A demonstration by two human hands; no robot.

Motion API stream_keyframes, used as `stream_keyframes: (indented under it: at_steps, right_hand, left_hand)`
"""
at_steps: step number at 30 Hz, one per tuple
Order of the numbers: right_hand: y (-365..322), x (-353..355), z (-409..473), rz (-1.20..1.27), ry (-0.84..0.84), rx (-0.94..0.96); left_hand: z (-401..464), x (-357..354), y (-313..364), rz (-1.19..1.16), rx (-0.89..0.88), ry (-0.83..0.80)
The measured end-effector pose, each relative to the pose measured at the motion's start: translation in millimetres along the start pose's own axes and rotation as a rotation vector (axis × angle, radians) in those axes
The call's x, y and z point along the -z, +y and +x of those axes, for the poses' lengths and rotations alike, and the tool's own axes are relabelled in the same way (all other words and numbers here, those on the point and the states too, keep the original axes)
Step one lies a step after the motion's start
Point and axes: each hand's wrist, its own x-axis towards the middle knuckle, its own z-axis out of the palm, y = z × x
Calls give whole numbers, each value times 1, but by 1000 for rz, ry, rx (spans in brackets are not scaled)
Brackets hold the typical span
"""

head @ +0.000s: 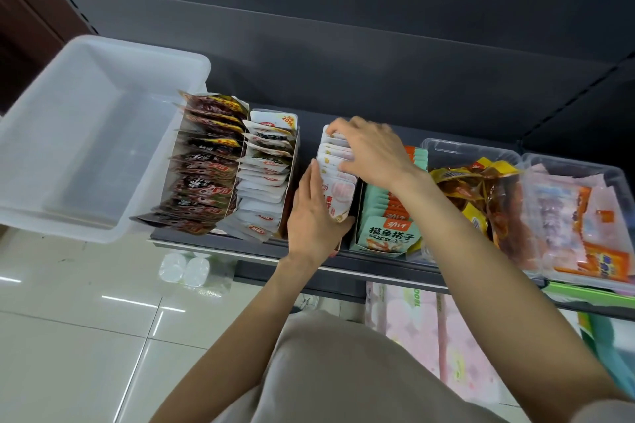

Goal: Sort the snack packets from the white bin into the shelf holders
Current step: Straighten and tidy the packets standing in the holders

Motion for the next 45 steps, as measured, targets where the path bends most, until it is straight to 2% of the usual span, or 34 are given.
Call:
stream_keyframes:
  at_steps: [6, 19, 24, 26, 30, 34, 40, 43, 45]
  right_hand:
    - [4, -1, 2, 16, -3, 35]
    - [11, 3, 3, 86, 11, 21]
    - [21, 12, -19, 247, 298, -88]
    - [24, 10, -28, 236, 348, -133]
    - [23, 1, -29, 122, 259, -94]
    - [24, -2, -29, 70, 175, -74]
    - [20, 4, -33, 101, 210, -70]
    - [6, 17, -43, 208, 254, -44]
    - [-7, 22, -47, 261, 268, 27]
  left_hand:
    - [1, -3, 4, -44, 46, -6]
    - [12, -2, 4, -150, 13, -36]
    - [18, 17, 10, -290, 54, -9]
    - [23, 24, 14, -401, 80, -36]
    - [36, 32, 22, -706, 178, -128]
    - [43, 31, 28, -815, 208, -231]
    - [39, 39, 31, -652, 139, -249]
    - [17, 60, 33, -347, -46, -208]
    - [-3, 82, 28, -192, -173, -99]
